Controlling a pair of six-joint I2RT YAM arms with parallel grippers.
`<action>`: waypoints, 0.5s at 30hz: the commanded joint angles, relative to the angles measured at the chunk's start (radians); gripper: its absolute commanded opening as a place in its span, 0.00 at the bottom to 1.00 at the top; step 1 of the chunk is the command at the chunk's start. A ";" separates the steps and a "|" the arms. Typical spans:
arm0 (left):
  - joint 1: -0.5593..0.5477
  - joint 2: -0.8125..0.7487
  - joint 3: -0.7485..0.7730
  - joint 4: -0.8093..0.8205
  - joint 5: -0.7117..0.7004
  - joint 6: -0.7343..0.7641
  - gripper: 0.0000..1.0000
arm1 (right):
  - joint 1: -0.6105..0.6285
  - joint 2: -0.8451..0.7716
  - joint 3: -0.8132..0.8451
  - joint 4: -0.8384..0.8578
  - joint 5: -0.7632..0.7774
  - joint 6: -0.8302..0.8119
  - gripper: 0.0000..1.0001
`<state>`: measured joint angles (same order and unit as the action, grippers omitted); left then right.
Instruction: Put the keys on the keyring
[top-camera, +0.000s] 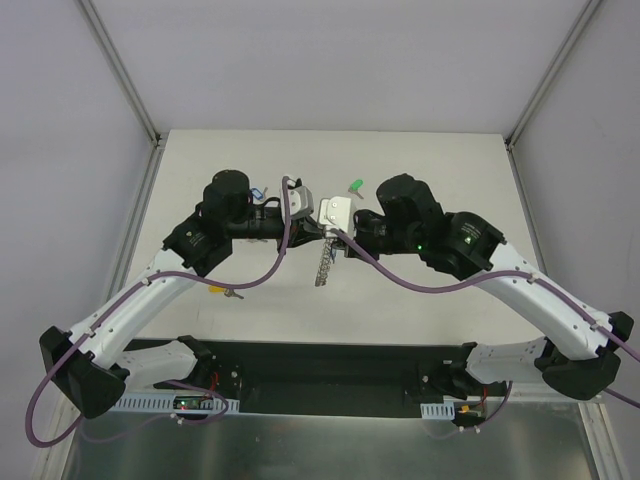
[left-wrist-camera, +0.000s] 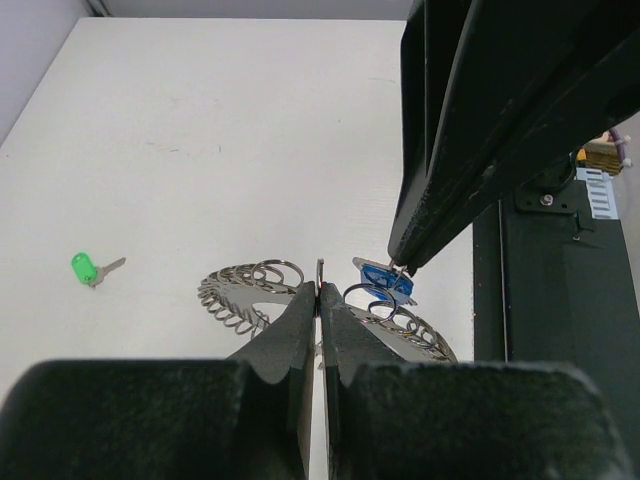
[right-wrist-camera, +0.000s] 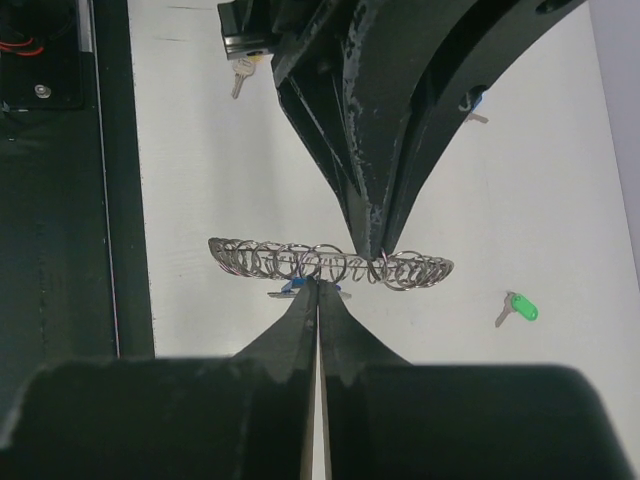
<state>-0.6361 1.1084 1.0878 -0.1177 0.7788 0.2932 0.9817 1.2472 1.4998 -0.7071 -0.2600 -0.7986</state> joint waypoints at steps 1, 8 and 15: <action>-0.008 -0.038 0.028 0.036 -0.010 -0.014 0.00 | 0.000 -0.011 -0.009 0.020 0.042 0.001 0.01; -0.002 -0.076 -0.014 0.058 0.002 0.006 0.00 | -0.038 -0.063 -0.064 0.034 0.071 0.025 0.01; 0.000 -0.071 -0.023 0.090 0.059 0.014 0.00 | -0.048 -0.074 -0.061 0.061 0.012 0.041 0.01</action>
<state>-0.6353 1.0538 1.0672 -0.1051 0.7849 0.2970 0.9375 1.2133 1.4281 -0.6952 -0.2077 -0.7815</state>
